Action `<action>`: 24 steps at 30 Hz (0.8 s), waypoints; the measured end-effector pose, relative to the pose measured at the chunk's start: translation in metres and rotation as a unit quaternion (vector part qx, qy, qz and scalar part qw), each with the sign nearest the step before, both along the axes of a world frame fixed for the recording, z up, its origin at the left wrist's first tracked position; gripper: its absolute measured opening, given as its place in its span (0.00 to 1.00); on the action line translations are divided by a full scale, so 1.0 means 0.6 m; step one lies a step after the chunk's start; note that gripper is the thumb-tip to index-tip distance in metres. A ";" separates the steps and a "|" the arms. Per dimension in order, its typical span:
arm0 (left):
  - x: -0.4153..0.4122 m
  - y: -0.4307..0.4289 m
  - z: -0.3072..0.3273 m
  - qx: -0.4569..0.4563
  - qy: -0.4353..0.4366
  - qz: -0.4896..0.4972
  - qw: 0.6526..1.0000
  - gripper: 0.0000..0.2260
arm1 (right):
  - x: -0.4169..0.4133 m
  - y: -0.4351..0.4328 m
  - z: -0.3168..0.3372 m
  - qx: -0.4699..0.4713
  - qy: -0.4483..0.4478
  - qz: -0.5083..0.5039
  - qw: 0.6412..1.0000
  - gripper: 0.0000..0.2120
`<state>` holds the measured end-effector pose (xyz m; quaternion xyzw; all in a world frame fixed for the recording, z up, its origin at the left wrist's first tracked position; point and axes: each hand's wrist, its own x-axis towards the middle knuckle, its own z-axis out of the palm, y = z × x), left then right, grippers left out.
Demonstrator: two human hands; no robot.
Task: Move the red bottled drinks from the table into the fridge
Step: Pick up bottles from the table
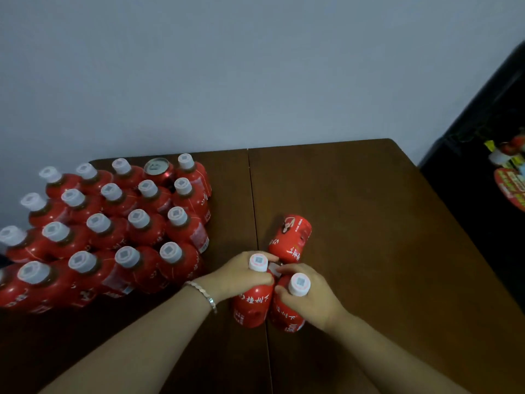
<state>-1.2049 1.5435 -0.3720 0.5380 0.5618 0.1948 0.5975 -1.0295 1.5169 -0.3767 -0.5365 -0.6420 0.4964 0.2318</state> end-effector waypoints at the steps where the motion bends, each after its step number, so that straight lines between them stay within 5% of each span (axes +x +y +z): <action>1: -0.002 -0.002 0.000 0.003 0.015 -0.015 1.000 0.22 | 0.001 -0.008 0.000 0.001 -0.014 0.014 1.000 0.19; 6: -0.010 -0.038 0.012 0.196 0.161 -0.016 0.967 0.19 | 0.001 -0.028 0.005 -0.070 -0.090 0.027 0.993 0.38; 10: 0.000 -0.082 0.047 0.338 0.310 -0.142 0.877 0.23 | -0.001 -0.026 0.024 -0.125 -0.168 0.038 0.977 0.45; 12: 0.012 -0.099 0.060 0.336 0.378 -0.212 0.836 0.30 | -0.003 -0.025 0.026 -0.131 -0.188 0.061 0.972 0.48; 16: 0.053 -0.103 0.077 0.269 0.474 -0.219 0.810 0.34 | 0.009 -0.019 0.027 -0.134 -0.241 0.167 0.946 0.58; 20: 0.063 -0.096 0.067 0.328 0.496 -0.225 0.771 0.28 | 0.043 0.023 0.046 0.030 -0.349 0.280 0.894 0.43; 22: 0.060 -0.094 0.061 0.370 0.458 -0.201 0.783 0.25 | 0.058 0.064 0.048 0.182 -0.433 0.305 0.829 0.40; 24: 0.056 -0.095 0.049 0.397 0.423 -0.178 0.795 0.23 | 0.062 0.102 0.036 0.223 -0.482 0.341 0.776 0.42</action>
